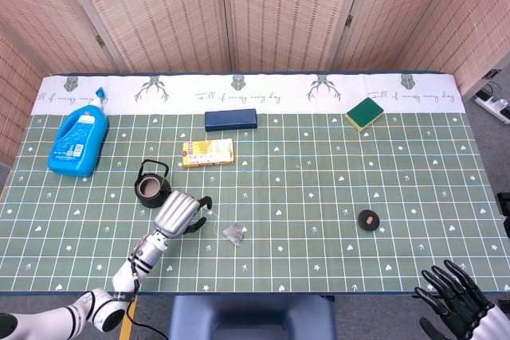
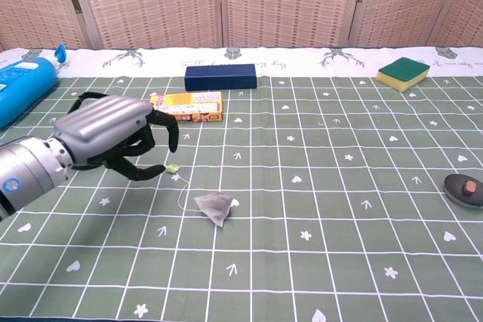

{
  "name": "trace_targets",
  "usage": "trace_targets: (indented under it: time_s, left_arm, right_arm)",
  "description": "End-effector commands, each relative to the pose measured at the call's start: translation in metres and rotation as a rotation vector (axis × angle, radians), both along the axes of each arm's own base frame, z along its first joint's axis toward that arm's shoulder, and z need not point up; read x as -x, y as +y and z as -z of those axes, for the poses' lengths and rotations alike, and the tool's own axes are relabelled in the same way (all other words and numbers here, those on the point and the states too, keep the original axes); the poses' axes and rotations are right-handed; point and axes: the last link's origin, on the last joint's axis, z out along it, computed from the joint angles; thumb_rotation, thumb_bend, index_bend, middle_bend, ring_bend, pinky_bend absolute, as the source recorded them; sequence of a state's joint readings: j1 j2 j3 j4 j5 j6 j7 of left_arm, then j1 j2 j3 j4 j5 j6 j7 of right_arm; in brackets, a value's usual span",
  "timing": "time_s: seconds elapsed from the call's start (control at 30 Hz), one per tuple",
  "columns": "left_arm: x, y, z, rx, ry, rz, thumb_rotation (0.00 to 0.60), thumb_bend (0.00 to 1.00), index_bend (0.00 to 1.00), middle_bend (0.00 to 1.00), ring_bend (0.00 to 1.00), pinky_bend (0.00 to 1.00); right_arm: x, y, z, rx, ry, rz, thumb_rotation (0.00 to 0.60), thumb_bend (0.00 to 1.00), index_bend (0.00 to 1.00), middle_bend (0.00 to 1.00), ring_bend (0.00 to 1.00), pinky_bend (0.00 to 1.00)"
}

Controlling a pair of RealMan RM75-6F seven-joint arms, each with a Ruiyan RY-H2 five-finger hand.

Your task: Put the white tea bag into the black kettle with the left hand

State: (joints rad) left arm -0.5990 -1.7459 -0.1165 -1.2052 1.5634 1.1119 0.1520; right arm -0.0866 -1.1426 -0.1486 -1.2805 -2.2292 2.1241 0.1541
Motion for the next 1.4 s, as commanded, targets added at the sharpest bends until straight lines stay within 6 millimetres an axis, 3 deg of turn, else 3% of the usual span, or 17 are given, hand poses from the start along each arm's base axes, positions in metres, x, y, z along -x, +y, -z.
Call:
trace_targets:
  time_s: [0.03,0.43,1.4]
  left_arm:
    - [-0.001,0.005,0.009,0.012,0.007,-0.013,0.600,0.38,0.50,1.00,1.00,1.00]
    - [0.009,0.016,0.029,0.037,0.064,-0.071,0.600,0.41,0.50,1.00,1.00,1.00]
    - [0.012,0.029,0.043,0.013,0.068,-0.078,0.600,0.41,0.54,1.00,1.00,1.00]
  right_arm:
    - [0.000,0.000,0.000,0.000,0.000,0.001,0.600,0.42,0.00,0.00,0.00,0.00]
    - [-0.001,0.003,0.004,-0.004,0.018,0.000,0.600,0.42,0.00,0.00,0.00,0.00]
    - [0.001,0.010,-0.001,0.013,0.008,-0.002,0.600,0.42,0.00,0.00,0.00,0.00]
